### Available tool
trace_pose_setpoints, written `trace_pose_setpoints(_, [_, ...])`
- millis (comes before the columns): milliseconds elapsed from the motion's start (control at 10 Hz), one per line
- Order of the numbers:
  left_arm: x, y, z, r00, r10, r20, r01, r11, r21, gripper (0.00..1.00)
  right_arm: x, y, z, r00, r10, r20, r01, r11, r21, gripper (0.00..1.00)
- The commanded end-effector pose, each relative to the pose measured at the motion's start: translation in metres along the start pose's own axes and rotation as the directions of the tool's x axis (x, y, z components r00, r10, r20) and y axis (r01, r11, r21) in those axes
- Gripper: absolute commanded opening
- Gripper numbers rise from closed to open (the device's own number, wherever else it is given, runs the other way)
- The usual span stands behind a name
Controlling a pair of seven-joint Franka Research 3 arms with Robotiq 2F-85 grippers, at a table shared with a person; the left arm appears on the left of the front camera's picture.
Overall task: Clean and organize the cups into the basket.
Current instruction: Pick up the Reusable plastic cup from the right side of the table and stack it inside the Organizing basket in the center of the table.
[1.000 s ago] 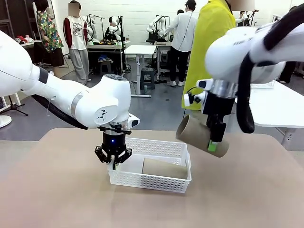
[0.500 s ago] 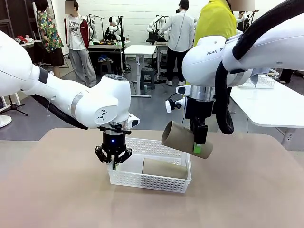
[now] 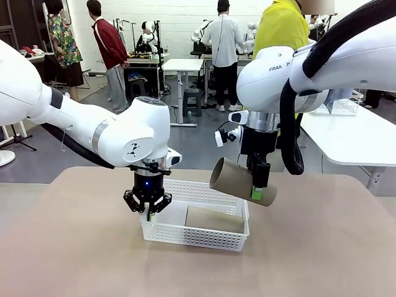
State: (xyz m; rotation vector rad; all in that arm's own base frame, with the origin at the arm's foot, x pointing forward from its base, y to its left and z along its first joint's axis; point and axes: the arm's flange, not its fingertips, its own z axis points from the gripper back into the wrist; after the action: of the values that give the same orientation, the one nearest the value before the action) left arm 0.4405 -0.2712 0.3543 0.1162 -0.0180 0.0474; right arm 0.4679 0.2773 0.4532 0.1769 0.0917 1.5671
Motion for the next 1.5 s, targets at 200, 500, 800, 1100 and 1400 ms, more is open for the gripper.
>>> trace_pose_setpoints(200, [-0.001,0.002,-0.004,1.0,-0.008,-0.007,0.008,1.0,0.009,0.0,0.019,-0.001,-0.001,0.996,-0.061,-0.065,0.058,0.997,-0.057,0.81])
trace_pose_setpoints(500, [-0.001,0.002,-0.004,1.0,-0.008,-0.007,0.008,1.0,0.009,0.0,0.057,-0.021,-0.015,0.994,-0.091,-0.064,0.084,0.991,-0.105,0.81])
trace_pose_setpoints(800, [-0.001,0.002,-0.004,1.0,-0.008,-0.007,0.008,1.0,0.009,0.0,0.068,-0.042,-0.032,0.994,-0.109,0.006,0.109,0.987,-0.119,0.81])
trace_pose_setpoints(1100, [-0.001,0.002,-0.004,1.0,-0.008,-0.007,0.008,1.0,0.009,0.0,0.068,-0.052,-0.045,0.994,-0.109,0.028,0.111,0.987,-0.115,0.81])
trace_pose_setpoints(1400, [-0.001,0.002,-0.004,1.0,-0.008,-0.007,0.008,1.0,0.009,0.0,0.063,-0.059,-0.061,0.994,-0.09,0.061,0.097,0.988,-0.118,0.81])
